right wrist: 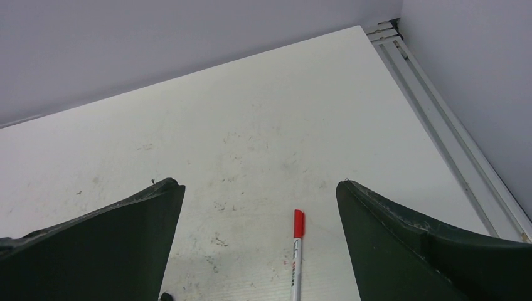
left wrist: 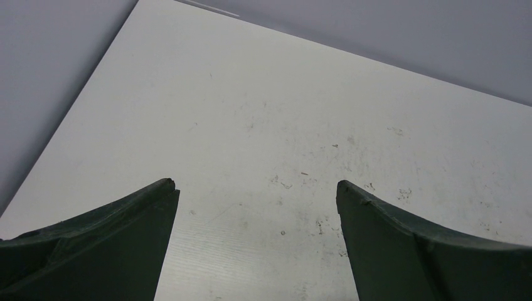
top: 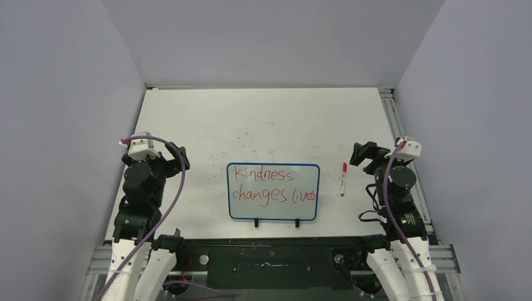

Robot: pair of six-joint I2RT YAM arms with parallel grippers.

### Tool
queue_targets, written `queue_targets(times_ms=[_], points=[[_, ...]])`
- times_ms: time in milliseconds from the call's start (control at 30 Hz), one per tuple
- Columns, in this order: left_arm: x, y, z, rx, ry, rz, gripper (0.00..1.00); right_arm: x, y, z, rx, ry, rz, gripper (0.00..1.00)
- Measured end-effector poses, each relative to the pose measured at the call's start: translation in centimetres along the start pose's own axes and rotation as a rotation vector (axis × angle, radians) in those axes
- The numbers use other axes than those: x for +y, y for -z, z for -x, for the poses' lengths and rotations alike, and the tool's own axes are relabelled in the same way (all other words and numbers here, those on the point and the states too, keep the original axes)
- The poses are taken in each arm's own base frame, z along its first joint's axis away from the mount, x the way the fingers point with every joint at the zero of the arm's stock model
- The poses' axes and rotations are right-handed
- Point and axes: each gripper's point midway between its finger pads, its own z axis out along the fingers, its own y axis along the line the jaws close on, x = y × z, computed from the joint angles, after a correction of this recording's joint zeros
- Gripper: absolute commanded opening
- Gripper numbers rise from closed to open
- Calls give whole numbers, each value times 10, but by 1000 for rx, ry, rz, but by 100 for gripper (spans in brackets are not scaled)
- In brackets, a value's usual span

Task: Write a sentence on the whiteboard
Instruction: Reset both arms

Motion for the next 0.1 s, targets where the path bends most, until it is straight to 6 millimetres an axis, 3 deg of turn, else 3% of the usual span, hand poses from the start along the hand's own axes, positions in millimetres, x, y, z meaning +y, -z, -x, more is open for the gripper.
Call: queue_targets(times_ms=[100], points=[[0, 0, 0, 0, 0, 0, 96, 0, 0, 0, -1, 0, -2, 97]])
